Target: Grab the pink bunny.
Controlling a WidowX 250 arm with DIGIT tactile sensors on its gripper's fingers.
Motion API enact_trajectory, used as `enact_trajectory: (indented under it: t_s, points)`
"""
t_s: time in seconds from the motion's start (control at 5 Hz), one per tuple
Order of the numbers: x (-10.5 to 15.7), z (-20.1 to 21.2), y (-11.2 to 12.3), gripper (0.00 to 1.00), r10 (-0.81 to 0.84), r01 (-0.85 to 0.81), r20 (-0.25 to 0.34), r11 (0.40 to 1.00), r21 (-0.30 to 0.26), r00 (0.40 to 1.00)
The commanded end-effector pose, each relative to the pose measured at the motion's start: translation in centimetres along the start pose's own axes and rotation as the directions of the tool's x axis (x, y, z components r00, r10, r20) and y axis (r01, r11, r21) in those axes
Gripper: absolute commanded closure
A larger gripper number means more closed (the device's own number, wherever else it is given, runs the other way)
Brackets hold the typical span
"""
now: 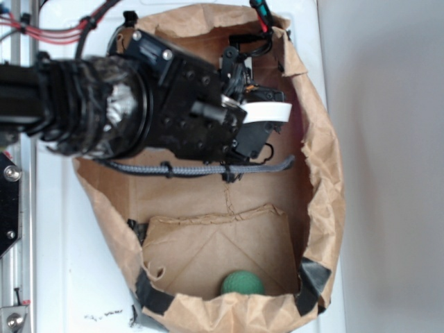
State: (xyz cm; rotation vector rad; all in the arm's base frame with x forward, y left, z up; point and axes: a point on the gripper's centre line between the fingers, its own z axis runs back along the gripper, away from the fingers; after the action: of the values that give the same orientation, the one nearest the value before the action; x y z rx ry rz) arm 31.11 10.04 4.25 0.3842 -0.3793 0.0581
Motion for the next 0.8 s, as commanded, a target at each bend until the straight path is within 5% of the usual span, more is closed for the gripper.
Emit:
enact_trajectory:
  t_s: [0.0, 0.6]
  points:
    - [0.9, 2.7, 1.2, 1.0, 0.037, -0.038, -0.027, 0.999, -0.037, 0.999]
    - [1.6, 10.0, 1.1, 1.0, 0.057, -0.065, -0.04, 0.967, -0.246, 0.998]
